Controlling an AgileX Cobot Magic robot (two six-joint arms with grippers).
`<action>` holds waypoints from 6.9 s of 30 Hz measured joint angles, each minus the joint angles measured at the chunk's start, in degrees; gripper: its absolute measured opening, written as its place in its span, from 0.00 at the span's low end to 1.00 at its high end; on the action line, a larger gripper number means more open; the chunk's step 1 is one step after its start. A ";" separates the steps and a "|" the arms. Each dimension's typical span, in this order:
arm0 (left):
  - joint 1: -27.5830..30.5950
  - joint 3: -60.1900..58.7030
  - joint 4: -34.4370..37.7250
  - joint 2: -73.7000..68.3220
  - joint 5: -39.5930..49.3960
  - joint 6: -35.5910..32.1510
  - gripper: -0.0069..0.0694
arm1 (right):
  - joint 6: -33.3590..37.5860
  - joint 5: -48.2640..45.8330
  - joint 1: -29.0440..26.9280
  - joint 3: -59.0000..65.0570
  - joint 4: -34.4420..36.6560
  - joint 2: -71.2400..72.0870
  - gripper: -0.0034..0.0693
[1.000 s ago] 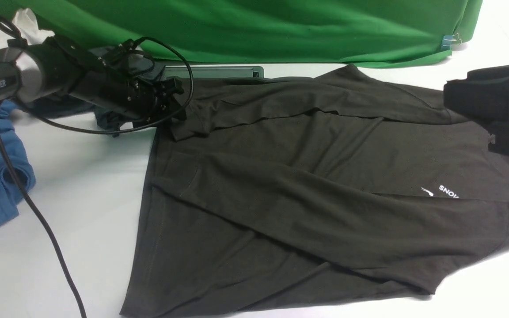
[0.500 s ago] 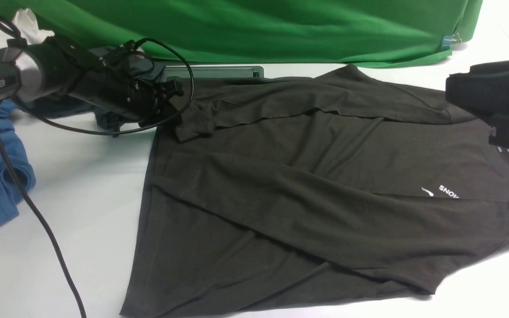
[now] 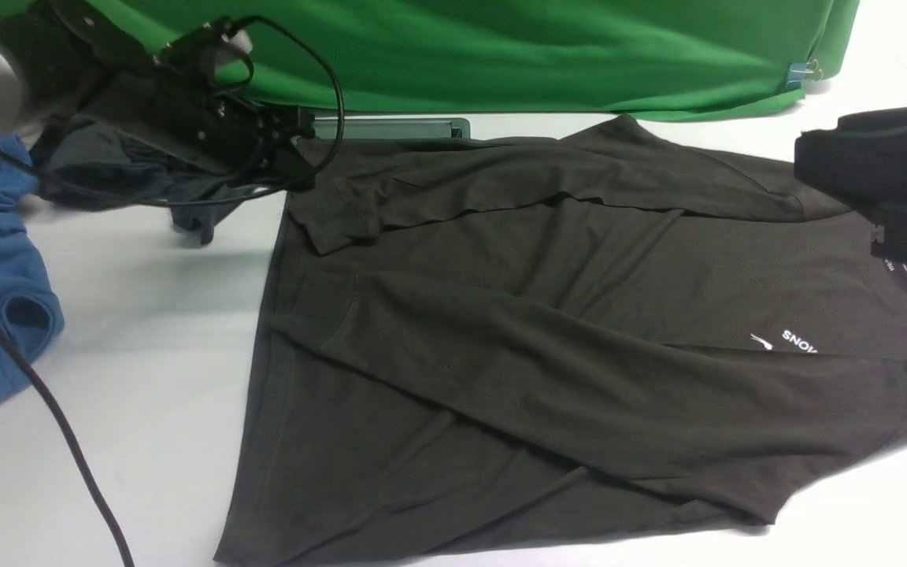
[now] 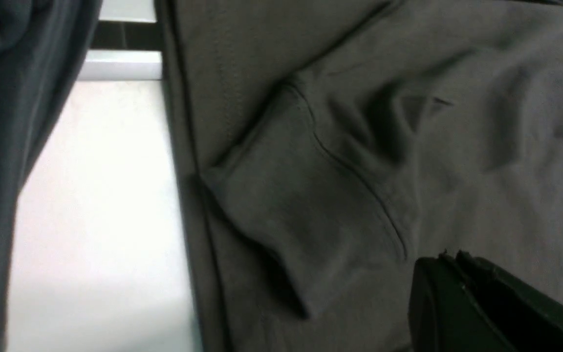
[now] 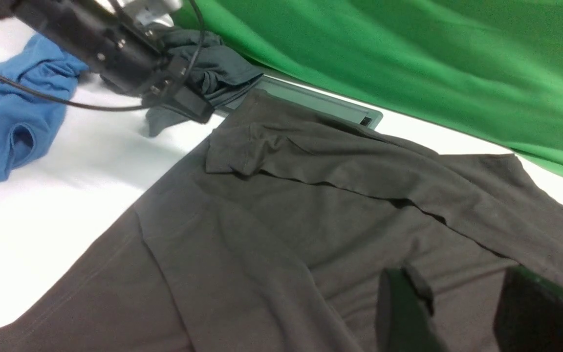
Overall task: Fold a long-sleeved shirt on a white desktop.
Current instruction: 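Grab the top left corner of the dark shirt with the left gripper, then fold the left side of the dark shirt inward over its body with the left gripper, then grasp the near edge of the shirt at its hem and shoulder corners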
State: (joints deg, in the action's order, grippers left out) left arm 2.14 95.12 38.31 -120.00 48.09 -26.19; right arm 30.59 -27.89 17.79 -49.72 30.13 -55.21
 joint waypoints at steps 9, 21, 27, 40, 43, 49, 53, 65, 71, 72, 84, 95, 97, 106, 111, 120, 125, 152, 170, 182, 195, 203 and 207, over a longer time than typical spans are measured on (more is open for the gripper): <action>-0.60 -0.54 -8.97 -1.45 1.81 14.97 0.21 | 0.00 0.05 0.00 0.00 -0.05 0.00 0.41; -2.03 -0.58 -3.72 -5.33 -5.16 15.94 0.73 | 0.00 -0.18 0.00 0.00 -0.05 0.00 0.41; -2.03 -0.58 -2.06 -7.02 -6.14 15.64 0.76 | 0.00 -0.18 0.00 0.00 -0.17 0.00 0.41; -2.03 -0.58 3.19 -7.93 -8.27 12.75 0.65 | 0.00 -0.08 0.00 0.00 -0.40 0.00 0.41; -2.03 -0.58 3.37 -8.00 -8.64 12.75 0.64 | 0.00 0.11 0.00 0.00 -0.53 0.00 0.41; -2.03 -0.58 3.42 -8.10 -9.10 11.41 0.59 | 0.00 0.22 0.00 0.00 -1.57 0.00 0.41; -2.03 -0.58 3.42 -8.10 -9.10 11.28 0.50 | 0.00 0.28 0.00 0.00 -1.69 0.00 0.41; -1.87 -0.58 3.43 -7.89 -9.10 11.22 0.13 | 0.00 0.33 0.00 0.00 -1.86 0.00 0.41; -1.74 -0.58 2.07 -4.94 -6.44 11.03 0.13 | 0.00 0.33 0.00 0.00 -1.91 0.00 0.41; -1.74 -0.58 1.11 -4.08 -5.36 11.03 0.13 | 0.00 0.33 0.00 0.00 -1.91 0.00 0.41; -1.68 -0.58 -4.65 1.97 7.29 9.43 0.13 | 0.00 0.33 0.00 0.00 -1.91 0.00 0.41; -1.68 -0.81 -2.81 6.28 15.33 6.53 0.13 | 0.00 0.27 0.00 0.00 -1.91 0.00 0.41; -1.68 -2.03 -2.81 7.53 15.33 6.53 0.13 | 0.00 0.27 0.00 0.00 -1.92 0.00 0.41; -1.68 -16.27 -2.46 10.53 8.93 5.14 0.13 | 0.00 0.27 0.00 0.00 -1.97 0.00 0.41; -1.85 -22.78 -2.20 10.53 1.38 5.00 0.13 | 0.00 0.27 0.00 0.00 -1.97 0.00 0.41; -1.92 -23.82 -3.52 10.53 1.82 5.00 0.22 | 0.00 0.27 0.00 0.00 -1.97 0.00 0.41; -1.92 -23.91 -7.70 11.83 4.91 5.39 0.43 | 0.00 0.27 0.00 0.00 -1.97 0.00 0.41; -1.92 -63.22 -6.86 38.51 -6.60 18.03 0.86 | -0.12 0.08 0.00 0.00 -2.02 -6.44 0.41; -1.87 -61.73 3.49 31.11 -8.18 -0.57 0.36 | 0.23 -8.73 0.00 0.37 -5.21 -9.27 0.41; -1.87 -61.69 3.47 30.67 -8.22 -0.97 0.13 | 10.71 -6.13 8.89 15.35 -30.82 -10.12 0.49; -1.87 -61.69 3.79 30.55 -7.80 -1.66 0.13 | 13.14 7.48 10.95 23.90 -36.47 -18.97 0.63; -1.87 -61.69 4.47 30.54 -7.80 -2.12 0.13 | 12.49 10.31 10.95 23.71 -36.47 -25.36 0.64; -1.87 -61.69 4.95 30.49 -7.85 -2.32 0.13 | 11.27 11.76 10.95 23.20 -36.47 -27.14 0.59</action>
State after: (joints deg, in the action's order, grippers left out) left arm 0.27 33.43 43.26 -89.51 40.23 -28.52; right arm 41.86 -16.13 28.74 -26.52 -6.34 -82.35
